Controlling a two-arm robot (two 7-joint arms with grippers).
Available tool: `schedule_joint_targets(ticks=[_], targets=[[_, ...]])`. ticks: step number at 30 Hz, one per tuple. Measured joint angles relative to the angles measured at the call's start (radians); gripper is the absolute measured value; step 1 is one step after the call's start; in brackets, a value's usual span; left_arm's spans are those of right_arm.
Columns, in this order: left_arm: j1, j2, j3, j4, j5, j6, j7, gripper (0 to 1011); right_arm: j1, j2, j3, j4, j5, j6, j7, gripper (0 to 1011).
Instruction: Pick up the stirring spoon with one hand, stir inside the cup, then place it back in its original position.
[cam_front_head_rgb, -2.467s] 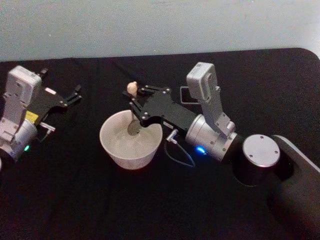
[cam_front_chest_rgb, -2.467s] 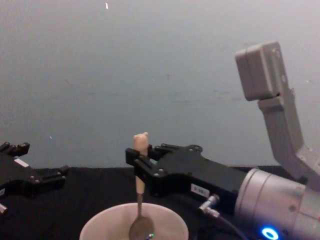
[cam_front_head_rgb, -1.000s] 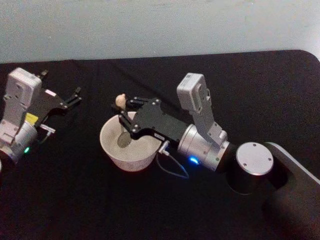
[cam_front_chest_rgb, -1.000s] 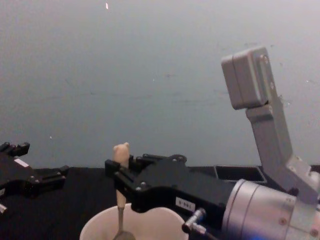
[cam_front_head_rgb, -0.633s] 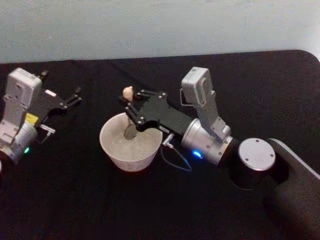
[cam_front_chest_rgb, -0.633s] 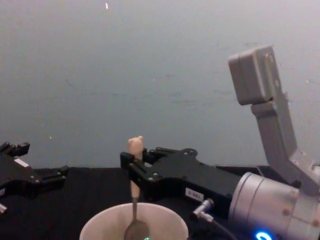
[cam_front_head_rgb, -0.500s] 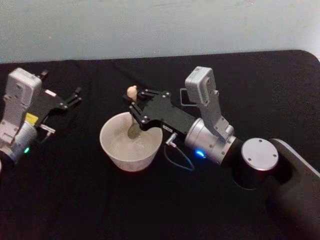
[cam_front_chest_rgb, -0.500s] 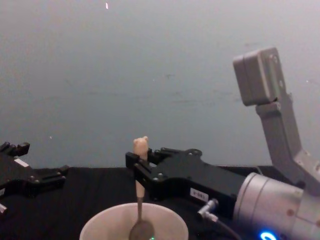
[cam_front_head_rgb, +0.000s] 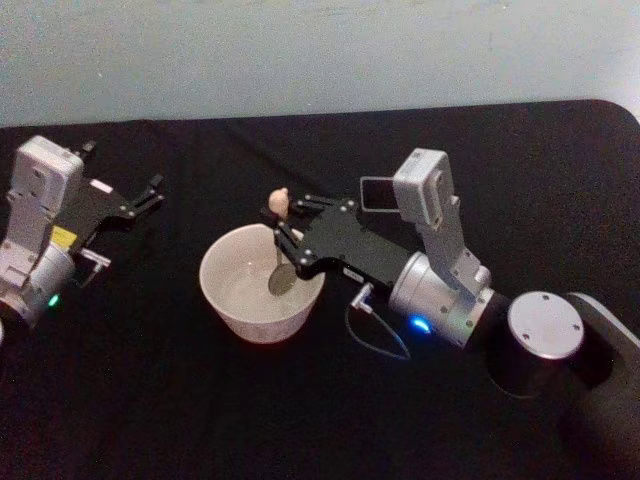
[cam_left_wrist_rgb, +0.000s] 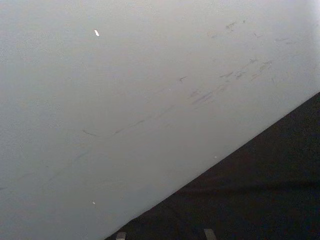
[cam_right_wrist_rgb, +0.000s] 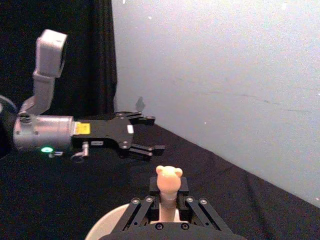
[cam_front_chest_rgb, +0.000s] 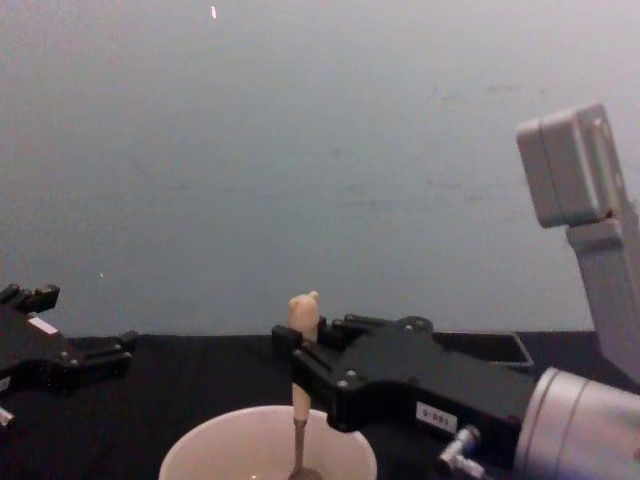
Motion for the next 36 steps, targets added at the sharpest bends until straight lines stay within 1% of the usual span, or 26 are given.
schedule_joint_targets(ticks=[7, 13, 21, 26, 31, 36], targets=[[0.000, 0.000, 0.000, 0.000, 0.000, 0.000, 0.000, 1001, -0.027, 0.020, -0.014, -0.038, 0.011, 0.006, 0.021, 197], [0.000, 0.000, 0.000, 0.000, 0.000, 0.000, 0.000, 1001, -0.031, 0.021, -0.032, -0.046, 0.014, 0.008, 0.031, 197], [0.000, 0.000, 0.000, 0.000, 0.000, 0.000, 0.000, 1001, -0.017, 0.001, -0.055, -0.031, 0.010, 0.007, 0.029, 197], [0.000, 0.000, 0.000, 0.000, 0.000, 0.000, 0.000, 1001, -0.001, -0.017, -0.065, -0.009, -0.006, -0.007, 0.020, 197], [0.000, 0.000, 0.000, 0.000, 0.000, 0.000, 0.000, 1001, 0.015, -0.034, -0.064, 0.013, -0.015, -0.016, 0.009, 197], [0.000, 0.000, 0.000, 0.000, 0.000, 0.000, 0.000, 1001, 0.034, -0.048, -0.052, 0.039, -0.022, -0.026, -0.006, 197]])
